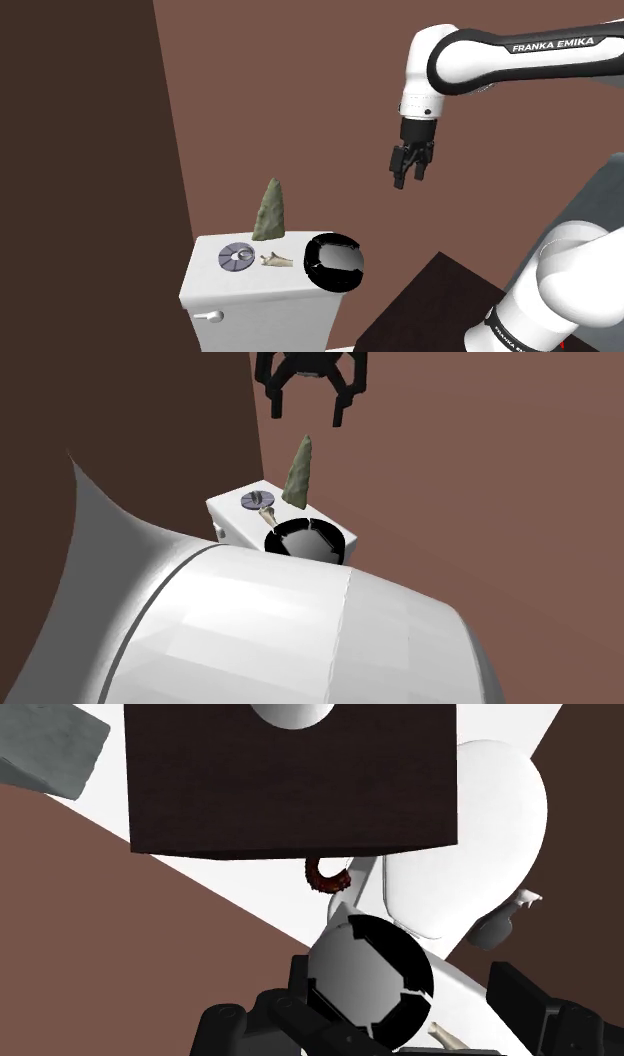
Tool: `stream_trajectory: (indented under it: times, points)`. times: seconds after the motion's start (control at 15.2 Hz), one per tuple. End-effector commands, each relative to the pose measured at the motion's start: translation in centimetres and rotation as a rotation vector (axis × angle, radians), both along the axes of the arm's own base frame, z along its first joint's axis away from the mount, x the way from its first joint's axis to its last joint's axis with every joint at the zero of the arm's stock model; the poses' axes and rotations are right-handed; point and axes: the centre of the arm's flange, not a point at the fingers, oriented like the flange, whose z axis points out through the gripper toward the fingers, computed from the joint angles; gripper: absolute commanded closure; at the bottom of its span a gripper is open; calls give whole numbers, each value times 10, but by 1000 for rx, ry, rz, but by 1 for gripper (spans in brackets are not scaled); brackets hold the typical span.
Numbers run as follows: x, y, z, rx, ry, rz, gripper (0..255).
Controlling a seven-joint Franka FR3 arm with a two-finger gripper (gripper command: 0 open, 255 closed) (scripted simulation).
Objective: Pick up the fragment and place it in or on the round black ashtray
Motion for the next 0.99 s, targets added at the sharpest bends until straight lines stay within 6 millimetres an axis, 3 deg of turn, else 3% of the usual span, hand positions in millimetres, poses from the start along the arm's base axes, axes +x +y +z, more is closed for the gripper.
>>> stream_trajectory:
  times: [0.0, 0.92]
  points:
    - [21, 15, -18, -1, 5, 10, 0]
    - [148, 106, -129, -14, 49, 80, 0]
